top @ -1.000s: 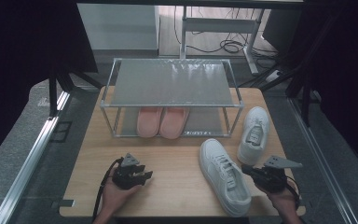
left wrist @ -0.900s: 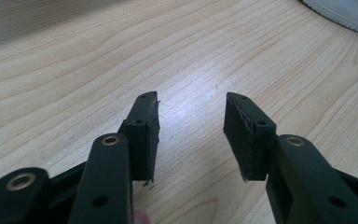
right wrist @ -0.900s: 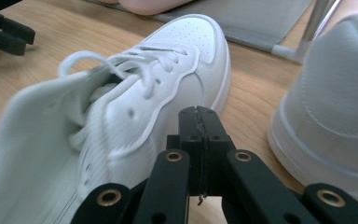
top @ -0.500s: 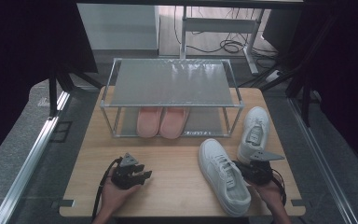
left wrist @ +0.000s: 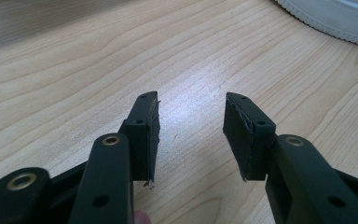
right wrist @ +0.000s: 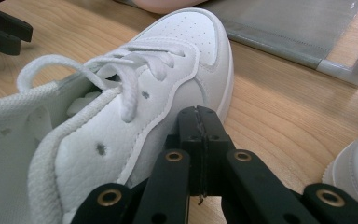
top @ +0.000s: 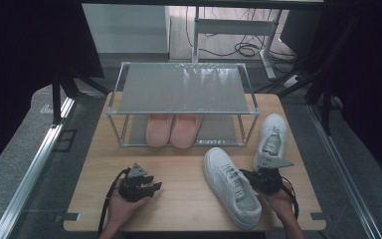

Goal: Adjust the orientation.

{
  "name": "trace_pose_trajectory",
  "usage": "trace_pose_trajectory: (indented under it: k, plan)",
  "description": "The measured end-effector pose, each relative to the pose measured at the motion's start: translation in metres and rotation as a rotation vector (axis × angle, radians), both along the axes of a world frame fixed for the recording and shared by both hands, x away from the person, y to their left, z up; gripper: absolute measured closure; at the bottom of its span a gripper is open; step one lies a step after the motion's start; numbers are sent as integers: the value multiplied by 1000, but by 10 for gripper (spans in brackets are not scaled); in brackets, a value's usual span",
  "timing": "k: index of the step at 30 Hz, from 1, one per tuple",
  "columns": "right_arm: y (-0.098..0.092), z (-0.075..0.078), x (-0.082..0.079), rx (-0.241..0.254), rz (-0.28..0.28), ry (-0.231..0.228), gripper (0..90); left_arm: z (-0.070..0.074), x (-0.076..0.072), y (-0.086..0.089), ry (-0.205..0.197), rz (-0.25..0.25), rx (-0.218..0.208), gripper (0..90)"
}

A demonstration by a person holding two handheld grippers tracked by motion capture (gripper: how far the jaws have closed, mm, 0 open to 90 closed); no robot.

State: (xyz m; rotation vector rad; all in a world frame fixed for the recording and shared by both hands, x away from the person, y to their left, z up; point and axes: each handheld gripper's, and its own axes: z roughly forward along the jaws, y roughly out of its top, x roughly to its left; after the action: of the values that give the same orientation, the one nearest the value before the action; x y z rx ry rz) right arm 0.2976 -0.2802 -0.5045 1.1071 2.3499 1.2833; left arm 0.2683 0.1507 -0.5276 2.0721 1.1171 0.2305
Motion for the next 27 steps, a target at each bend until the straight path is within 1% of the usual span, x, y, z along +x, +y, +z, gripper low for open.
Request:
trace_pose_trajectory:
  k: [4, 6, 8, 10, 12, 19, 24, 27]
  plan:
    - [0, 0, 0, 0, -1, -1, 900, 0, 0, 0, 0, -2, 2, 566]
    - [-1, 1, 0, -2, -13, -8, 900, 0, 0, 0, -1, 2, -1, 566]
    - [-5, 5, -2, 7, -20, -23, 900, 0, 0, 1, -4, 1, -4, 567]
    - [-10, 11, -5, 20, -29, -37, 900, 1, 0, 1, -5, 3, -5, 566]
    - [-13, 13, -8, 33, -34, -45, 900, 1, 0, 2, -7, 4, -6, 566]
    - [-23, 21, -22, 69, -52, -62, 898, 2, 0, 4, -12, 12, -11, 563]
    - [-28, 26, -31, 85, -59, -67, 850, 3, 0, 5, -15, 15, -13, 561]
    - [-32, 30, -36, 100, -75, -83, 816, 3, 0, 5, -15, 16, -14, 558]
